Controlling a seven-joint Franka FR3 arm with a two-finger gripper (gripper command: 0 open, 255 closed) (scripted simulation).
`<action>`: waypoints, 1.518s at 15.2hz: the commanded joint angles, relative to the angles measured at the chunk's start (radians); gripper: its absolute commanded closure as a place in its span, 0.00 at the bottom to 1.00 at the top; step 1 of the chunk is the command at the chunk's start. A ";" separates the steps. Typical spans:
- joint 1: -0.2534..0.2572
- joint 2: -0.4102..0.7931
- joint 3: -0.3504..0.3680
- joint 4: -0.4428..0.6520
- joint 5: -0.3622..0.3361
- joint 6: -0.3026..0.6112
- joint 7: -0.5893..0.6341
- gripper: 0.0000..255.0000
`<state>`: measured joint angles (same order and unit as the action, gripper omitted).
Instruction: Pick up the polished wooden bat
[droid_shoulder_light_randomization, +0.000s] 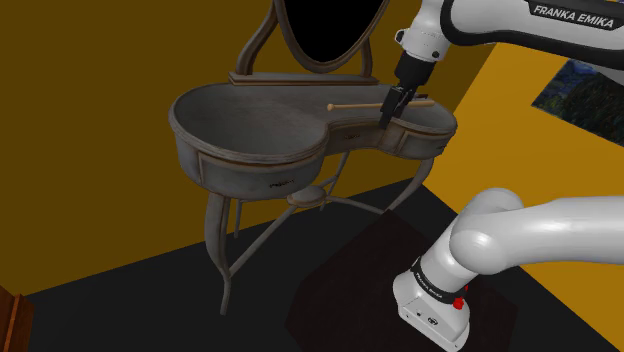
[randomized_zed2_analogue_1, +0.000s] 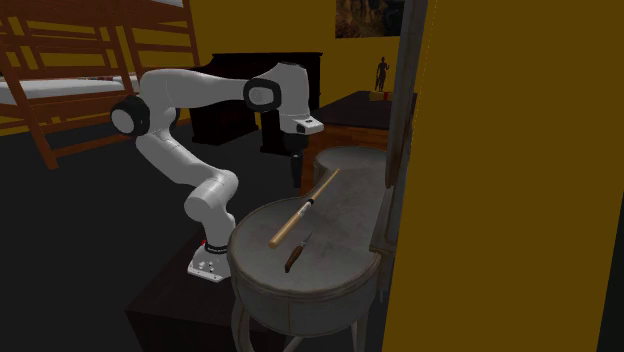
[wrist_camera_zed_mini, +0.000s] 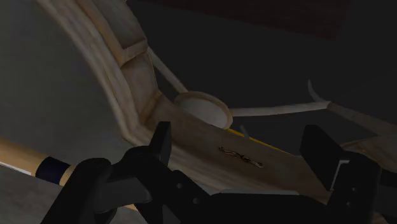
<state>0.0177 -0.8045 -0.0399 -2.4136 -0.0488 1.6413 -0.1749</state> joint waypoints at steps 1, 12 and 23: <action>0.000 0.000 0.000 0.000 0.000 0.000 0.000 0.00; 0.306 0.162 -0.399 0.256 -0.252 -0.007 -1.166 0.00; 0.296 0.140 -0.416 0.140 -0.272 0.087 -1.154 1.00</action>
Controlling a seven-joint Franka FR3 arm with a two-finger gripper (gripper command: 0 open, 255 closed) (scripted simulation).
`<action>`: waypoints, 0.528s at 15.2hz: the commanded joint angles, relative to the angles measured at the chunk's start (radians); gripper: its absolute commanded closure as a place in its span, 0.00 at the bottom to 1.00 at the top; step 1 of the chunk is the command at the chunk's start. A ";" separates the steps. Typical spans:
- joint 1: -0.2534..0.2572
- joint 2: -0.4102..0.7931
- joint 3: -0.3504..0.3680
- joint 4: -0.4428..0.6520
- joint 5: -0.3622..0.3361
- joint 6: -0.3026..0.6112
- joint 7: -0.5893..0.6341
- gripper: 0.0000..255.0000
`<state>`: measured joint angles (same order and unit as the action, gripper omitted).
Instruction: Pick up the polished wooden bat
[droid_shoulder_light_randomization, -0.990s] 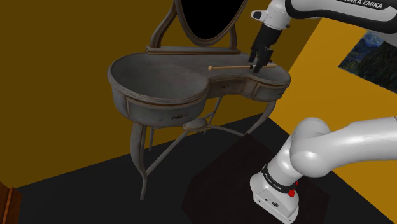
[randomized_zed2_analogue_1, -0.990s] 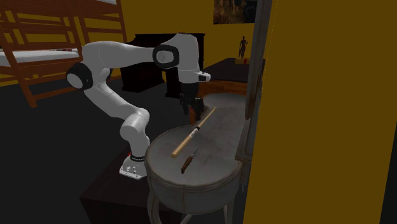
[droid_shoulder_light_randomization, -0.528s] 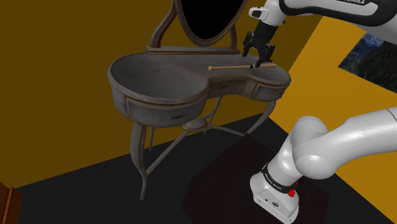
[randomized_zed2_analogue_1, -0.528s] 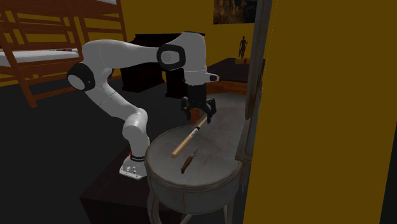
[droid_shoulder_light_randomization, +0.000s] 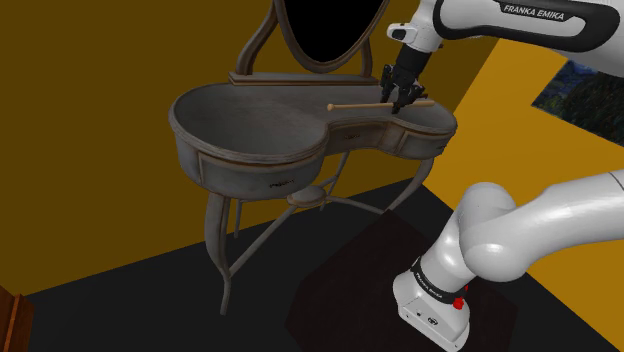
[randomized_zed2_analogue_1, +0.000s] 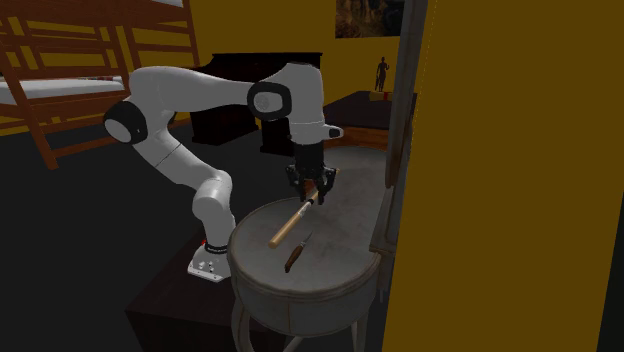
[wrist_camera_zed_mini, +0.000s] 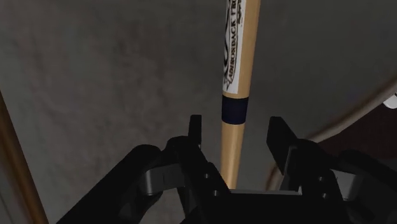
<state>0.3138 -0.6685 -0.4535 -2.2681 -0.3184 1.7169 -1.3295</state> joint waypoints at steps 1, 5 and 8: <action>0.000 0.003 -0.002 -0.005 -0.002 0.011 0.000 1.00; 0.001 0.006 -0.001 -0.002 0.000 0.011 0.002 1.00; 0.002 0.006 -0.004 -0.003 -0.002 0.012 0.001 1.00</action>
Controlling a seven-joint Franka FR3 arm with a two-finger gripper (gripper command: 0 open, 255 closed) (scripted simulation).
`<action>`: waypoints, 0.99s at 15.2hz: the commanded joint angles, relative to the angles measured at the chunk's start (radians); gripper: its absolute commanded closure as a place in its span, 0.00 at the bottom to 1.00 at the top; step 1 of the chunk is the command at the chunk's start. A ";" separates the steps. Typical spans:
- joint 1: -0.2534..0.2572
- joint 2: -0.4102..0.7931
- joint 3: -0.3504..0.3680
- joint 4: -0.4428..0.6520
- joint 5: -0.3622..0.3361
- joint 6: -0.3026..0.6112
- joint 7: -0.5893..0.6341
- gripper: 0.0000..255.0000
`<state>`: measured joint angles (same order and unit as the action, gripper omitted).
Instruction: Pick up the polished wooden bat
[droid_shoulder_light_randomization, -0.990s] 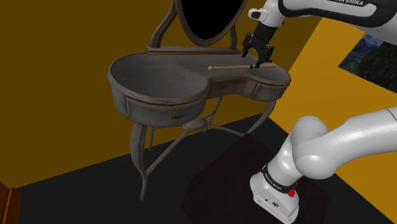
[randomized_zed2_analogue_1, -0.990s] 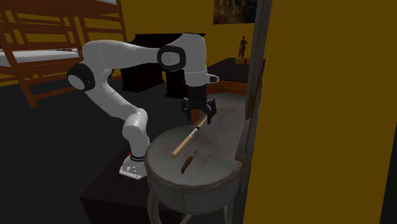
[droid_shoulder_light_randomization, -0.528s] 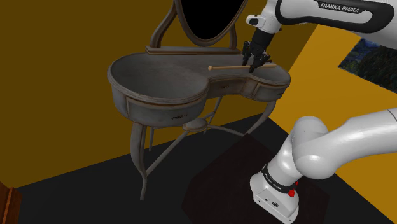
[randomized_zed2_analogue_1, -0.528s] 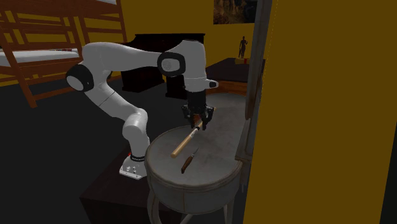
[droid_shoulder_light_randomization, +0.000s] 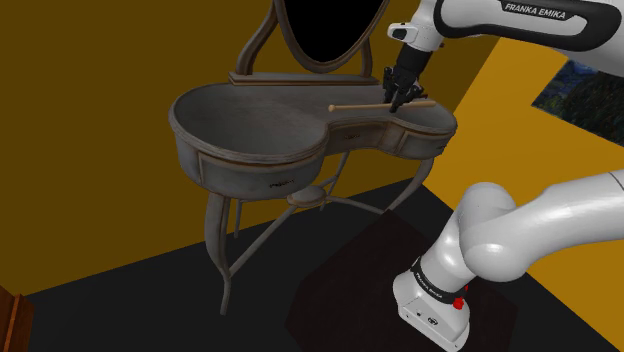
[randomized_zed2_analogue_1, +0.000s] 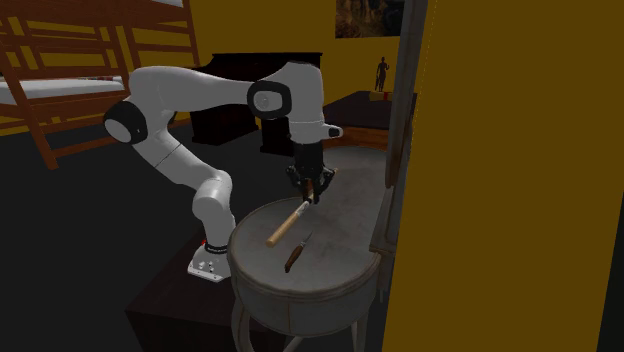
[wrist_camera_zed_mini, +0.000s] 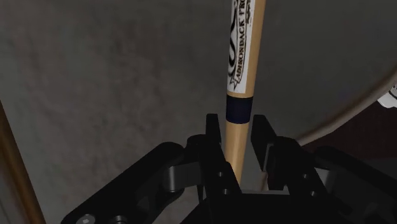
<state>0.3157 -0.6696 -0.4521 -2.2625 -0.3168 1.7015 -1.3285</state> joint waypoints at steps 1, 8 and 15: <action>0.002 0.008 -0.003 0.006 -0.002 0.014 -0.001 1.00; 0.011 0.028 0.012 0.111 0.016 -0.073 -0.011 1.00; 0.021 0.057 0.024 0.226 0.032 -0.158 -0.024 1.00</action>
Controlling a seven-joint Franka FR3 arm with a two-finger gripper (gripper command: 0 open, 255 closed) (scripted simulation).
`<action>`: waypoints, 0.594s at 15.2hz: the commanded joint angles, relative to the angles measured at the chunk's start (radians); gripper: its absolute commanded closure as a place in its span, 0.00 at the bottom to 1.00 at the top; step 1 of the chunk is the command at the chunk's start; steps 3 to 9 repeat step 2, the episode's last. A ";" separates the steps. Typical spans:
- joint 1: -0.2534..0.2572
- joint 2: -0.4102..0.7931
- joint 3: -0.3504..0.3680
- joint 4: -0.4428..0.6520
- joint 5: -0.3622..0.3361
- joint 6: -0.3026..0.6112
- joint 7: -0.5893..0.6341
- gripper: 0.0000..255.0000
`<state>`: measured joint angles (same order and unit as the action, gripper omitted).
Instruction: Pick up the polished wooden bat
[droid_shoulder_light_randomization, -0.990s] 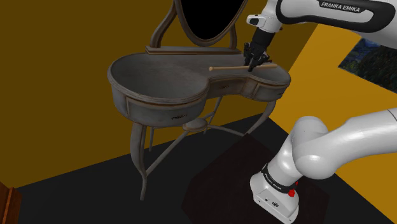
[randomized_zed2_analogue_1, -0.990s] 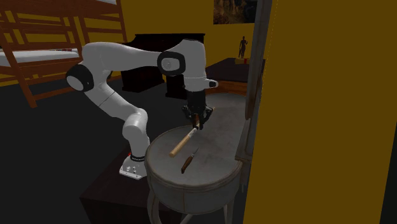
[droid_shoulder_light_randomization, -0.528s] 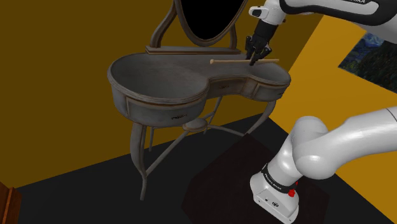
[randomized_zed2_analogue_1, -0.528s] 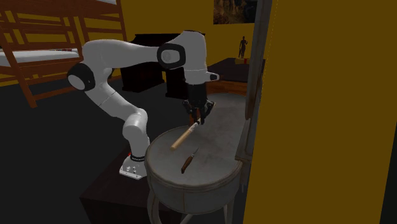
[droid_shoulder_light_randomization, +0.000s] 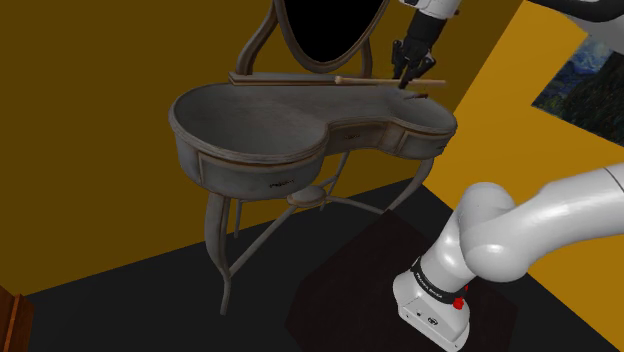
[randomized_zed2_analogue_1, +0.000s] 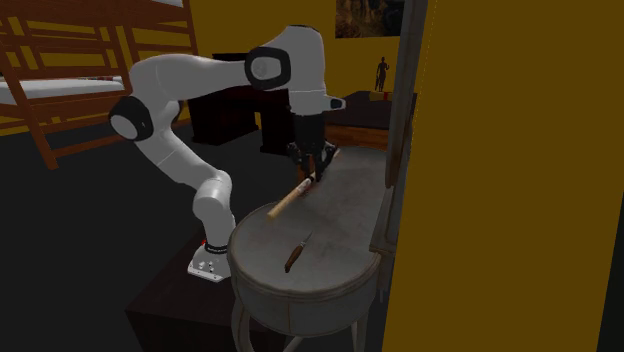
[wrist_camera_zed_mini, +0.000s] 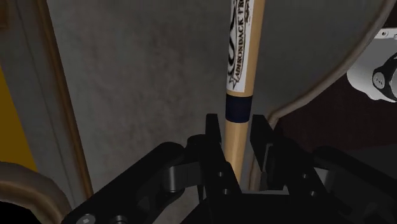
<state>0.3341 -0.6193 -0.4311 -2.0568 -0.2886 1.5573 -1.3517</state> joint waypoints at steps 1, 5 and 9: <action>0.003 0.008 0.003 0.023 0.004 -0.016 -0.001 1.00; 0.003 0.008 0.003 0.023 0.004 -0.016 -0.001 1.00; 0.003 0.008 0.003 0.023 0.004 -0.016 -0.001 1.00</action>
